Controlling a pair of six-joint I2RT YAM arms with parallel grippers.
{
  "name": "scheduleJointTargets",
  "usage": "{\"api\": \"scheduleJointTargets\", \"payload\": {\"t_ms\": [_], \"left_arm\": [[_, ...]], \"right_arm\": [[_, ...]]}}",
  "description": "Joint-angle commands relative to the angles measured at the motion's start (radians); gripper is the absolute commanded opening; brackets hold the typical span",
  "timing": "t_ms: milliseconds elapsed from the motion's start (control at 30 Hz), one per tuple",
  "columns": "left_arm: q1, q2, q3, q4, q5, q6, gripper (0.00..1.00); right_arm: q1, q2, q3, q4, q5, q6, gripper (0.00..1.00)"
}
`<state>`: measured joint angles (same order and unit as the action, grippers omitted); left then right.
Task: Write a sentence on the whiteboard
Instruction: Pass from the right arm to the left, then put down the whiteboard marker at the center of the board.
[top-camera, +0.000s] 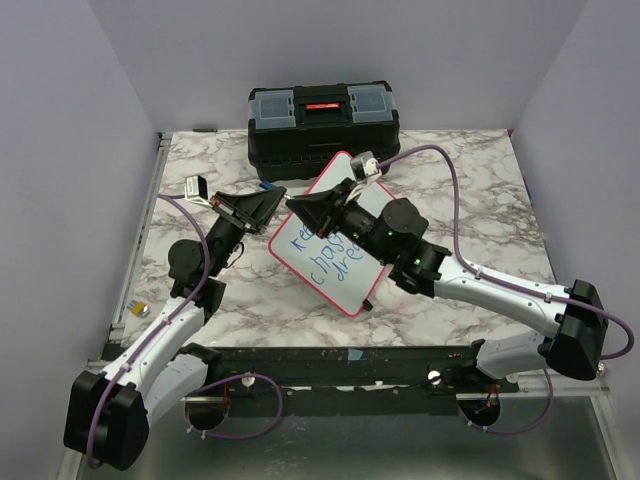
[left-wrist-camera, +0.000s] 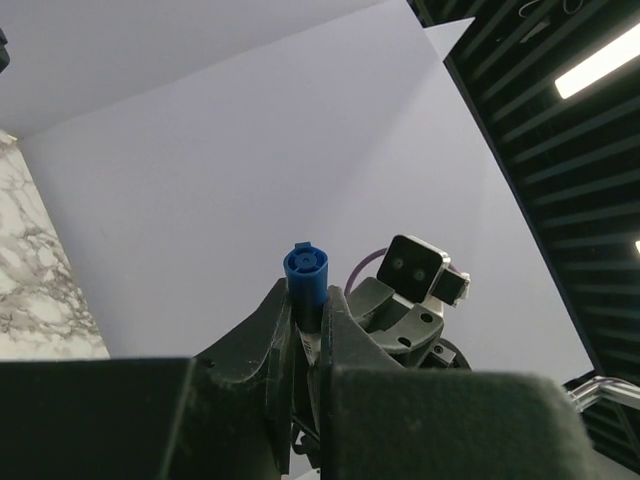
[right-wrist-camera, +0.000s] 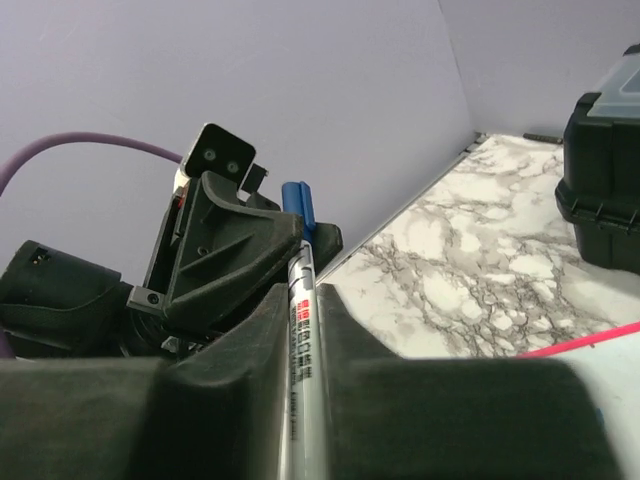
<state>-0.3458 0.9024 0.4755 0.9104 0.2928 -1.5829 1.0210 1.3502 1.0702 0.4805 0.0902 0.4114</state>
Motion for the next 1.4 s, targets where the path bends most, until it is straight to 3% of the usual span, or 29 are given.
{"api": "scheduleJointTargets", "payload": {"t_ms": [0, 100, 167, 233, 367, 633, 833, 1033, 1367], "left_arm": [[-0.007, -0.005, 0.013, 0.053, 0.015, 0.04, 0.0], [-0.006, -0.038, -0.005, 0.008, -0.025, 0.049, 0.0], [-0.002, -0.069, -0.02, -0.031, -0.067, 0.058, 0.0], [0.01, -0.1, -0.022, -0.088, -0.087, 0.08, 0.0], [0.054, -0.175, 0.007, -0.249, -0.094, 0.151, 0.0], [0.162, -0.312, 0.242, -0.948, -0.199, 0.421, 0.0], [0.172, -0.27, 0.473, -1.418, -0.413, 0.688, 0.0], [0.174, -0.196, 0.498, -1.534, -0.38, 0.835, 0.0], [0.174, -0.079, 0.41, -1.665, -0.457, 0.873, 0.0]], "right_arm": [[0.007, 0.02, 0.033, -0.087, 0.0, -0.008, 0.31], [0.007, 0.007, 0.044, -0.144, 0.033, -0.017, 0.68], [0.007, -0.005, 0.052, -0.181, 0.056, -0.028, 0.82], [0.007, -0.02, 0.054, -0.216, 0.072, -0.039, 0.91], [0.007, -0.071, 0.04, -0.263, 0.104, -0.061, 1.0], [0.008, -0.196, -0.016, -0.377, 0.175, -0.111, 1.0], [0.007, -0.266, -0.074, -0.436, 0.251, -0.14, 1.0], [0.008, -0.294, -0.106, -0.462, 0.265, -0.148, 1.0], [0.007, -0.313, -0.144, -0.479, 0.289, -0.159, 1.0]]}}
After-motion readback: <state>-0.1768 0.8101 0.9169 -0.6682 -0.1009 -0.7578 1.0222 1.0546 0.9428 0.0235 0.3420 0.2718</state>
